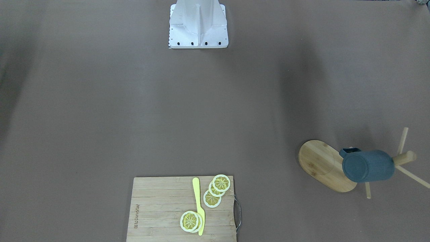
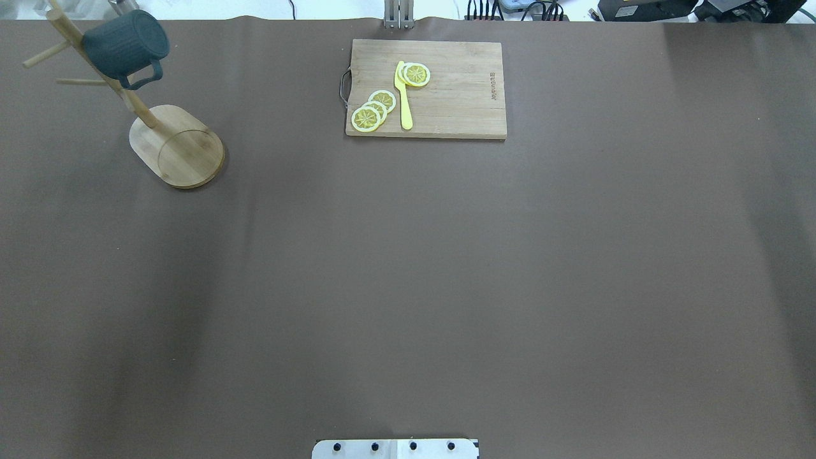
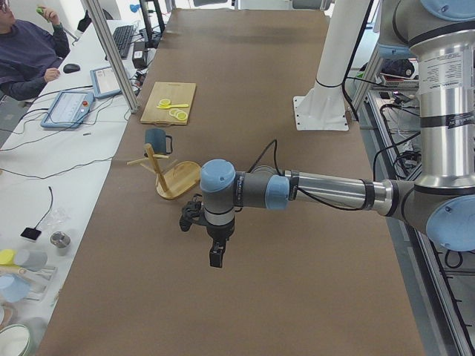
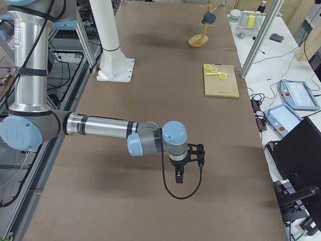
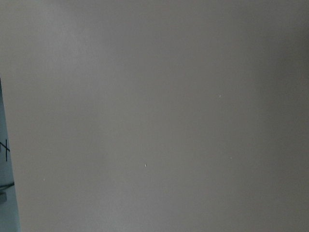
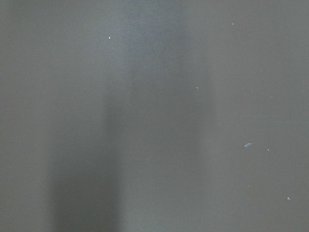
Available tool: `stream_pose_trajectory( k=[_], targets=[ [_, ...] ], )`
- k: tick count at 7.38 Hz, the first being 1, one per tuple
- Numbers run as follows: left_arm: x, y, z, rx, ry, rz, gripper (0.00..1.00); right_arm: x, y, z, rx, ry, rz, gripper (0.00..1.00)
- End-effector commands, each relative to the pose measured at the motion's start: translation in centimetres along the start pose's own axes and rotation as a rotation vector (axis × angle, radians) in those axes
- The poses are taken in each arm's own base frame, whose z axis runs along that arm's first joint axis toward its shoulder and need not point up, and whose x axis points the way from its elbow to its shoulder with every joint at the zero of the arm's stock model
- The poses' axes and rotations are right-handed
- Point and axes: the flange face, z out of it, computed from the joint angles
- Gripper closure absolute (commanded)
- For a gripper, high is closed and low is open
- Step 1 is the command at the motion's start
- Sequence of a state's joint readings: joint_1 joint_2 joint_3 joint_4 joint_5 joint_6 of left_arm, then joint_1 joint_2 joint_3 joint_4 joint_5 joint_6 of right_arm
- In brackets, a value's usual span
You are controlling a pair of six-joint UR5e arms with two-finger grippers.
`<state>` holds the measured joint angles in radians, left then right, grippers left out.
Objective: Hang cup on storage rack
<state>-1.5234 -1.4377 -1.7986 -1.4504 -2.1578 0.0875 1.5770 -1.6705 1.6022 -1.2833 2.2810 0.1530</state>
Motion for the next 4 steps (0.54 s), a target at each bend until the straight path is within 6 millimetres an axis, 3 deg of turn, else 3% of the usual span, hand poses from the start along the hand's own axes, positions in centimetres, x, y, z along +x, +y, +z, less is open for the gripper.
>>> stream_pose_trajectory(
  k=[1, 4],
  targets=[
    [-0.4, -1.0, 0.4, -0.021, 0.036, -0.027, 0.01, -0.3, 0.0, 0.2, -0.005, -0.001, -0.047, 0.00],
    [0.7, -0.9, -0.5, 0.019, 0.183, -0.026, 0.01, -0.7, -0.1, 0.4, -0.009, 0.005, -0.058, 0.00]
  ],
)
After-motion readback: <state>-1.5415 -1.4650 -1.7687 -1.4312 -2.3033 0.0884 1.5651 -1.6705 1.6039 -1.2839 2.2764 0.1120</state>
